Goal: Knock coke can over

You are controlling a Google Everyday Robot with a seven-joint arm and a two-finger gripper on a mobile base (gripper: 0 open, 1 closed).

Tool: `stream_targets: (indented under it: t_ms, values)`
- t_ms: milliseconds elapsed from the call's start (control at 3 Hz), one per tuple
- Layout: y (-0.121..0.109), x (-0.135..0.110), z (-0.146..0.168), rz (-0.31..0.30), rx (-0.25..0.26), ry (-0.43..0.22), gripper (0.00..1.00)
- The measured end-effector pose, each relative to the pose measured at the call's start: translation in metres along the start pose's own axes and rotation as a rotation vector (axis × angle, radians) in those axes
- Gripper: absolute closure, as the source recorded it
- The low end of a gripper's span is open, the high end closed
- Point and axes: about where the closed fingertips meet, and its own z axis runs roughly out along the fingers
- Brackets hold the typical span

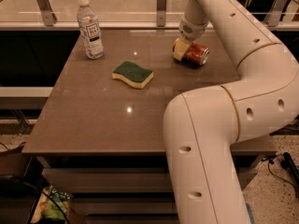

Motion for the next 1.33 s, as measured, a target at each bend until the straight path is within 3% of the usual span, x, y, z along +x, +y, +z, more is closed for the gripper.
stream_targets:
  t_ms: [667,1000,1333]
  values:
    - [-0.0001,-0.0004,-0.0009,0.000,0.000,0.000,0.12]
    - [-0.0001,-0.0007,-0.0001,0.000,-0.001,0.000,0.00]
    - [-0.0001,-0.0007,0.0000,0.000,-0.001,0.000,0.00]
